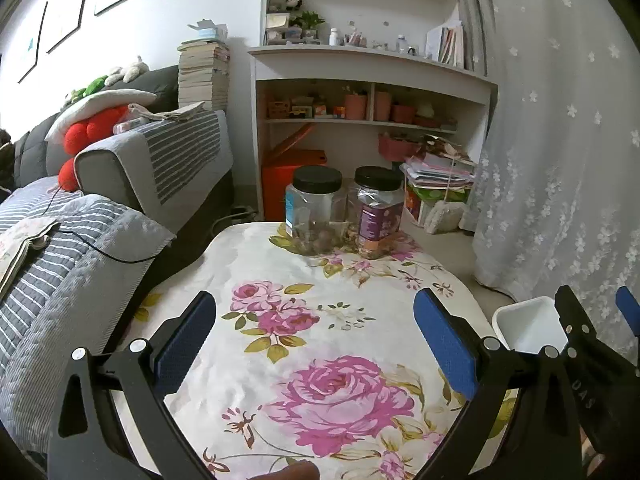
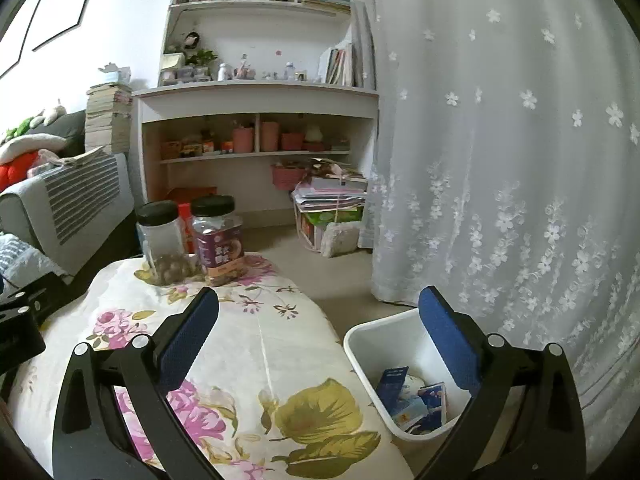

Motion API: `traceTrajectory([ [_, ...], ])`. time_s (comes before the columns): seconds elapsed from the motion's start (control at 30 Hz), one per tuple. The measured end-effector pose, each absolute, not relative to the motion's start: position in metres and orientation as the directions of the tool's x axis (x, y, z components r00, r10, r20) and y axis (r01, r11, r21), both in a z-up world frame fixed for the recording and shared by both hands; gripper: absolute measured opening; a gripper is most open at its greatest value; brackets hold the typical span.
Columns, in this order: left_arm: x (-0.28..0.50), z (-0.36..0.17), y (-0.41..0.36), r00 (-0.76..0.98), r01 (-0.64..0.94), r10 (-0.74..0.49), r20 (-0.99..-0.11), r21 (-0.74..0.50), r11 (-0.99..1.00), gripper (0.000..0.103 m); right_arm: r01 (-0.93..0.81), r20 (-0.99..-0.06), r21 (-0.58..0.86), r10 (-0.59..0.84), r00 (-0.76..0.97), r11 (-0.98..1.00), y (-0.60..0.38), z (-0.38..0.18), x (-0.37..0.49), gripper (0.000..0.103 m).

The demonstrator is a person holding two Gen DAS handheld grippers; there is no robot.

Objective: Collect trash

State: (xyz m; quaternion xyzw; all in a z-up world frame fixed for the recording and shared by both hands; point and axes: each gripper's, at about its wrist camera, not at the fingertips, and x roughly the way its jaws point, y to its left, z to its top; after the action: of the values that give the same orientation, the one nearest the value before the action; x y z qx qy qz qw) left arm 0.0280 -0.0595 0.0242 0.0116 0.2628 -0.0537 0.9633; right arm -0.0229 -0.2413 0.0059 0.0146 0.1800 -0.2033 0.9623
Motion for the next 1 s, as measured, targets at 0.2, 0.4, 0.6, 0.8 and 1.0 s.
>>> traceTrajectory([
  [0.2,0.0275,0.0239,-0.0594,0.858,0.104,-0.09,-0.506,0.001,0.995,0.096,0.38,-0.344,-0.058,-0.376,0.86,0.923,-0.235,0.0065,-0.0228,0.096],
  [0.4,0.0282,0.0219,-0.0584,0.856,0.099,-0.084,-0.51,0.003,0.995,0.096,0.373,-0.349,-0.057,-0.369,0.862,0.926,-0.2346,0.0064,-0.0222,0.096],
  [0.6,0.0279,0.022,-0.0594,0.856,0.098,-0.083,-0.51,0.002,0.995,0.096,0.374,-0.347,-0.054,-0.368,0.862,0.926,-0.2337,0.0054,-0.0225,0.096],
  [0.8,0.0278,0.0219,-0.06,0.856,0.098,-0.084,-0.511,0.001,0.995,0.096,0.377,-0.355,-0.042,-0.367,0.86,0.925,-0.2343,0.0055,-0.0225,0.096],
  [1.0,0.0288,0.0206,-0.0616,0.855,0.102,-0.087,-0.512,0.002,0.995,0.096,0.379,-0.366,-0.032,-0.364,0.856,0.925,-0.2358,0.0053,-0.0214,0.096],
])
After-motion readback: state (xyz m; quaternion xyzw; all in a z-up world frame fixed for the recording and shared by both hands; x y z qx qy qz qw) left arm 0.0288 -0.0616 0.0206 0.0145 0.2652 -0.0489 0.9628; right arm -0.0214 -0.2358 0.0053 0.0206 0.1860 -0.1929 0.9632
